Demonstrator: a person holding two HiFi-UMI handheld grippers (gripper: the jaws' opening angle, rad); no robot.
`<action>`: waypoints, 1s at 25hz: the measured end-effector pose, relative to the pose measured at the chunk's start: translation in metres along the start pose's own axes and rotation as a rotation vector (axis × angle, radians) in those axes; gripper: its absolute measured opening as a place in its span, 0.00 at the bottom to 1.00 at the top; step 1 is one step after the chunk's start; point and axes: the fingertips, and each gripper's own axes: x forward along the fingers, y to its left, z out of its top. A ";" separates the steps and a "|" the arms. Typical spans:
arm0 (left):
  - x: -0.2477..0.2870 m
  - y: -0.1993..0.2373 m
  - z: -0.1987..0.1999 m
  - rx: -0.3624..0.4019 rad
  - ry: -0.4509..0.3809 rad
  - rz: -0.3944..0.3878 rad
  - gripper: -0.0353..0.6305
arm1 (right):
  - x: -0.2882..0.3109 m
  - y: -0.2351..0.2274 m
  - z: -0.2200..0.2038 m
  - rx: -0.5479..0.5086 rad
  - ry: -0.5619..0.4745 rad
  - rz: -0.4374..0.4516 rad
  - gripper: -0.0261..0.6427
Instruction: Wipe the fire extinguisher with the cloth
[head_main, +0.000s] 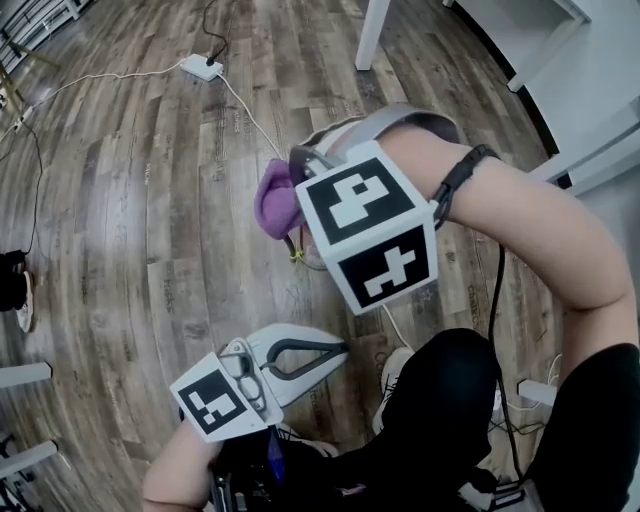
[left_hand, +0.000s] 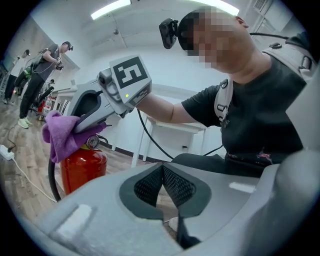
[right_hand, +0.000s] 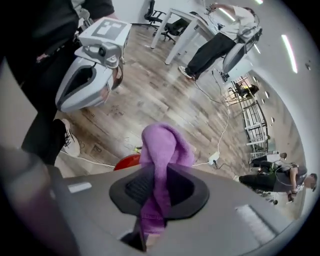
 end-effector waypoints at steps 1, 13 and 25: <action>0.000 0.001 0.000 -0.003 -0.004 -0.001 0.05 | -0.006 0.003 -0.007 0.026 -0.007 0.014 0.12; -0.003 0.017 -0.008 -0.105 -0.028 0.027 0.05 | -0.073 0.055 -0.147 0.452 0.051 -0.019 0.12; -0.034 0.009 0.053 -0.394 -0.091 0.242 0.05 | -0.172 0.047 -0.121 1.270 -0.710 0.011 0.12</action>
